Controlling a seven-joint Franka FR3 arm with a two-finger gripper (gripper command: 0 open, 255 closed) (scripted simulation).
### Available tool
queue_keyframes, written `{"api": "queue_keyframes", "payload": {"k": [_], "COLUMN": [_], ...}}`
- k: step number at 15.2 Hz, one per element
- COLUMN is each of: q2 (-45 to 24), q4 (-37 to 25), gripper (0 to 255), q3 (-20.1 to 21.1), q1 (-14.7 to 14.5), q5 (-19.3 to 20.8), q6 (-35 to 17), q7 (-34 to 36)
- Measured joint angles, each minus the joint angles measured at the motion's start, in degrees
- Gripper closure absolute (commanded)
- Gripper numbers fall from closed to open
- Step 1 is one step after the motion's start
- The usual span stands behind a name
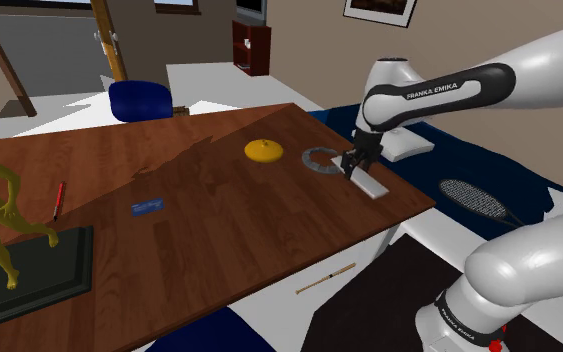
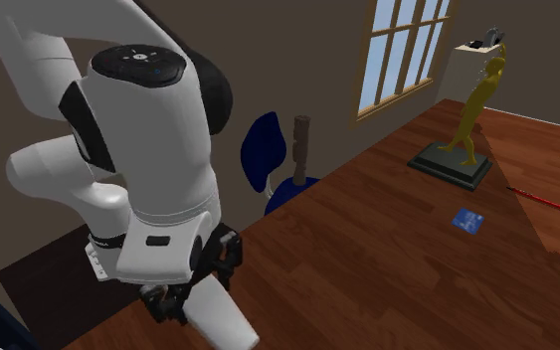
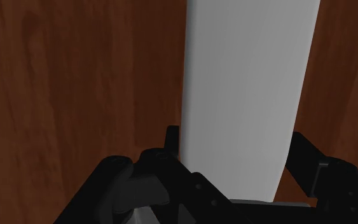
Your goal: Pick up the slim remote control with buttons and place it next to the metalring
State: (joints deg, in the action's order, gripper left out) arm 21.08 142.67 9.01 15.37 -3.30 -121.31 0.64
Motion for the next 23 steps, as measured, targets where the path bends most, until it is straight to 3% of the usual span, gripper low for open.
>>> {"api": "queue_keyframes", "payload": {"k": [8, 23], "q2": [-2.72, -9.37], "q4": [-2.67, 3.12], "gripper": [255, 255], "q3": [-7.58, -8.01], "q1": [5.26, 5.64], "q5": [3.37, 3.74], "q6": [0.05, -12.32], "q7": [-10.56, -11.12]}}
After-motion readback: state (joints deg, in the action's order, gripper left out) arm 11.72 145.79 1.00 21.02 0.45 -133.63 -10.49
